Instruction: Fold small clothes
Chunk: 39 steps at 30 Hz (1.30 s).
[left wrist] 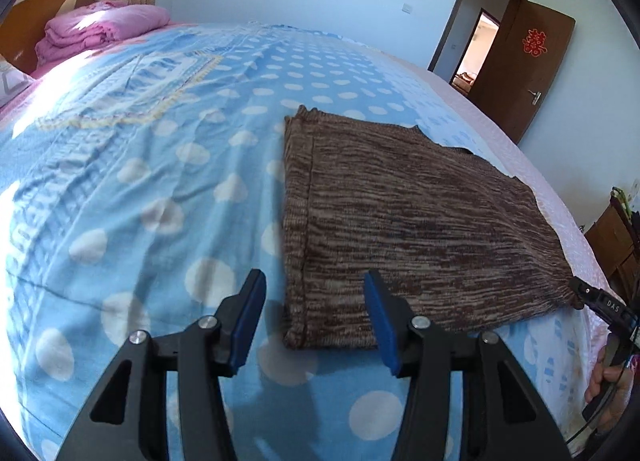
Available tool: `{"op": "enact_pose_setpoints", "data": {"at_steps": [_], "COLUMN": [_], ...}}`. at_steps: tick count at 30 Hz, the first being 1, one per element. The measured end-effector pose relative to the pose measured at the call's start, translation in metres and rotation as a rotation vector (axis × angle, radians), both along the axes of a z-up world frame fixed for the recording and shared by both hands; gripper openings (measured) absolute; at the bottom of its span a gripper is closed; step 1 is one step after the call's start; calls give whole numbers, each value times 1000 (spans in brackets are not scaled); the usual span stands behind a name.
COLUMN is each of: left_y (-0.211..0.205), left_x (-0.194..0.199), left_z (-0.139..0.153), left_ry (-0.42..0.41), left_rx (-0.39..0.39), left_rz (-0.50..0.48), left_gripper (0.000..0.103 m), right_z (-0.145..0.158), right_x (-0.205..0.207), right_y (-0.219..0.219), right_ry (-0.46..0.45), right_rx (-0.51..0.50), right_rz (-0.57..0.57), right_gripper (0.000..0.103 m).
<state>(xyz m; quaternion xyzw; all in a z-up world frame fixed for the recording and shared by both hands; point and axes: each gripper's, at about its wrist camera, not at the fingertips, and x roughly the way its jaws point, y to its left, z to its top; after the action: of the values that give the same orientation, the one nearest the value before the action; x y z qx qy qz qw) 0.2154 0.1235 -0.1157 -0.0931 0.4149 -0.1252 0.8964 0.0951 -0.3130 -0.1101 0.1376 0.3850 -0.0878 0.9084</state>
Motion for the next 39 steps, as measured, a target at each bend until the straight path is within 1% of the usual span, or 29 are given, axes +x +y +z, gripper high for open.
{"op": "enact_pose_setpoints", "data": {"at_steps": [1,3,4,6,7,8,9,10,12,14,16,18,19,21,22,23,24,25,27,28,29,30,32,34,36,39], "left_y": [1,-1,-3,-7,-8,-9,-10,-7,0,6,13,21,24,30,31,31,32,33,31,28,20,11,-9,-37,-66,-99], "left_x": [-1,1,1,-2,-3,-4,-3,-4,-7,-11,-15,-14,-11,-6,-4,-4,-4,-4,1,4,8,14,24,35,51,66], "left_z": [-2,-7,-9,-10,-10,-11,-12,-13,-13,-13,-11,-11,-13,-13,-10,-7,-2,2,13,17,23,28,34,37,32,23], "left_ry": [8,34,38,22,27,32,43,51,49,42,27,20,27,39,37,24,8,-1,-27,-46,-70,-88,-112,-132,-110,-104], "left_rx": [-23,-75,-88,-88,-93,-87,-69,-65,-90,-88,-68,-59,-42,-44,-26,10,43,54,69,84,102,115,130,151,197,270], "left_rz": [-7,-20,-21,-22,-30,-33,-37,-43,-60,-70,-65,-55,-38,-28,-17,-1,11,17,23,25,23,16,13,14,9,-7], "left_gripper": [53,53,53,53,48,31,20,12,12,11,10,10,10,12,13,13,12,12,14,18,27,32,53,60,60,60], "right_z": [-1,-3,-1,1,2,2,2,1,-2,-4,-5,-7,-7,-3,1,8,16,25,45,54,61,66,70,66,57,41], "right_x": [1,3,1,-5,-9,-12,-15,-18,-24,-27,-25,-22,-21,-24,-29,-36,-42,-45,-43,-36,-25,-10,23,57,90,124], "right_y": [5,14,17,23,23,21,19,17,14,11,10,2,-5,-15,-21,-26,-28,-28,-22,-15,-7,3,24,42,55,62], "right_ry": [8,27,27,32,31,32,33,35,42,38,38,36,35,33,28,8,-13,-39,-101,-126,-142,-155,-168,-157,-129,-88], "right_rx": [-46,-106,-129,-160,-156,-148,-139,-133,-125,-132,-137,-110,-71,4,19,-5,-53,-103,-176,-192,-200,-211,-245,-253,-244,-286], "right_rz": [8,36,50,77,86,87,85,82,77,79,75,56,46,22,-5,-58,-99,-123,-115,-86,-47,-14,45,93,125,124], "right_gripper": [43,14,12,10,9,9,8,8,7,7,7,7,9,12,16,16,17,17,17,17,17,17,17,17,17,17]}}
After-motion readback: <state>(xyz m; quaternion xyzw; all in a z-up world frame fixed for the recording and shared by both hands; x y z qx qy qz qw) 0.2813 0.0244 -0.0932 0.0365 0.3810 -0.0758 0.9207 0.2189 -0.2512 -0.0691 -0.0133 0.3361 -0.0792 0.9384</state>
